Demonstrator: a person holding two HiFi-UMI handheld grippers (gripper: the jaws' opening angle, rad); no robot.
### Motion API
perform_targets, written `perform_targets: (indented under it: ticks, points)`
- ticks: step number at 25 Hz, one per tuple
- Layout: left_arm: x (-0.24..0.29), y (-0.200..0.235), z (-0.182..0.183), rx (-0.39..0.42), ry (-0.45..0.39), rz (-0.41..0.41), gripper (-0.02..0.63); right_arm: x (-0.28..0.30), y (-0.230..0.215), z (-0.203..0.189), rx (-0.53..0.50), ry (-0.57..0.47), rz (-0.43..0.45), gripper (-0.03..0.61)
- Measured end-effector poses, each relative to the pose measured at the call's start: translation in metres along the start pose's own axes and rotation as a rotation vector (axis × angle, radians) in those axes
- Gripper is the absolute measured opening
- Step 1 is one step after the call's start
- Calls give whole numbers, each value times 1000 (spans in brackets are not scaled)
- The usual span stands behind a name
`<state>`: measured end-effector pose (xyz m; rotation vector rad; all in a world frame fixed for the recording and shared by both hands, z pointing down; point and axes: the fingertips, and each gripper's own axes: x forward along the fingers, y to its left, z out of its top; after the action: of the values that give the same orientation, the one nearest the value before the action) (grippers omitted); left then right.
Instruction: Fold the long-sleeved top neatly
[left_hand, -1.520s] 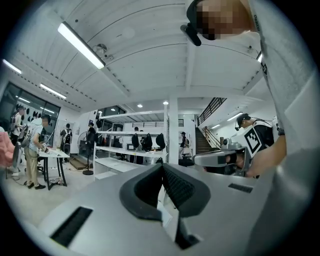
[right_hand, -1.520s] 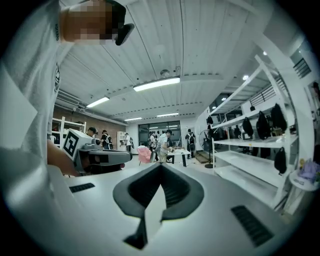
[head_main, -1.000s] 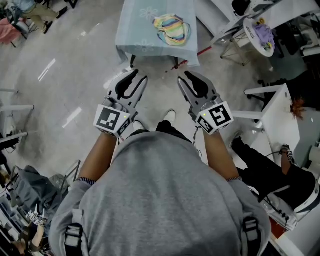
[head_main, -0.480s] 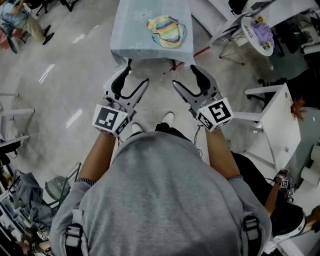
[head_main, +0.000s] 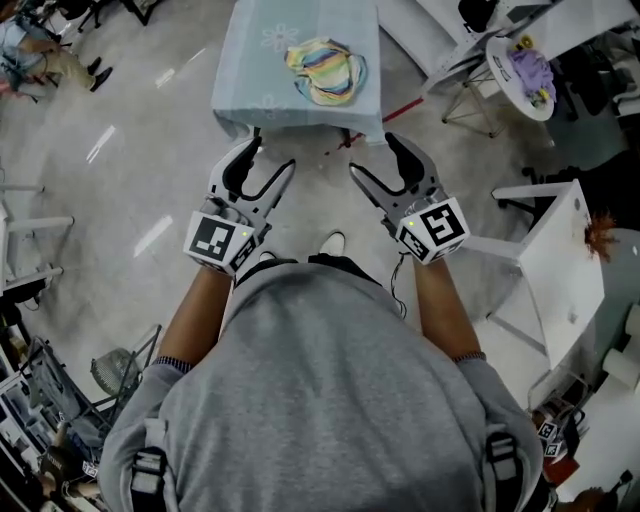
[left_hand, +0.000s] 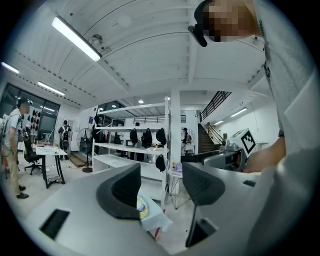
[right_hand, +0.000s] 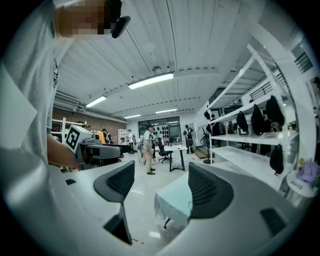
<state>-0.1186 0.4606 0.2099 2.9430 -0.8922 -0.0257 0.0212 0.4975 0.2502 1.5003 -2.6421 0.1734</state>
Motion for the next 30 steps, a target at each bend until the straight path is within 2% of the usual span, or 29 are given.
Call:
perform_targets:
  ticks: [7, 12, 19, 30]
  points:
    - [35, -2, -8, 0, 22, 23, 282, 9, -35, -5, 10, 12, 47, 359]
    - [51, 22, -15, -8, 34, 32, 281, 34, -53, -7, 16, 26, 58, 359]
    - [79, 90, -24, -29, 25, 43, 277, 94, -83, -7, 4, 67, 48, 359]
    - [145, 226, -36, -51, 62, -38, 253, 223, -140, -1, -8, 184, -25, 353]
